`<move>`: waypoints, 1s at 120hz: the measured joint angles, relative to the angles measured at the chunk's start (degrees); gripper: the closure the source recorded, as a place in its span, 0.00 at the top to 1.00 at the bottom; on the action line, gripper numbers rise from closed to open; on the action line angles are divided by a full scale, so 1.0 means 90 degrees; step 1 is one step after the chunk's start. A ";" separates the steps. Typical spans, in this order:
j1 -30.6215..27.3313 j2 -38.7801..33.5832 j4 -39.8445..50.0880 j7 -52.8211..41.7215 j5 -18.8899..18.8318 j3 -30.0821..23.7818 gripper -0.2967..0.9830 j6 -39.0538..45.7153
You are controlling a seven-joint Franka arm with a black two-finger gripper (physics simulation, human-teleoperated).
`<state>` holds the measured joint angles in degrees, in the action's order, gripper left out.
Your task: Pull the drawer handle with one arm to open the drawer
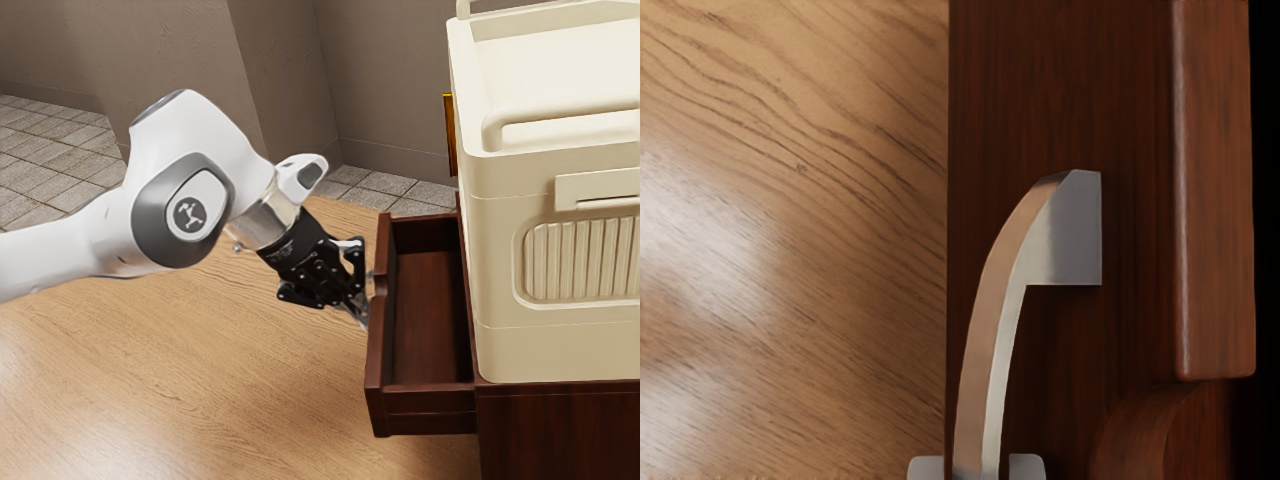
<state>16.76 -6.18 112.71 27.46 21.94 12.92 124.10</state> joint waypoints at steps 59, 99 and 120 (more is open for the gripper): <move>0.0050 -0.0206 0.0218 0.0080 -0.0006 0.0183 0.15 0.0016; 0.0018 -0.0400 0.0422 0.0114 -0.0018 0.0249 0.15 0.0025; 0.0037 -0.0586 0.0600 0.0132 -0.0104 0.0377 0.15 0.0035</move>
<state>17.10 -11.45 118.10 28.64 21.00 16.31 124.42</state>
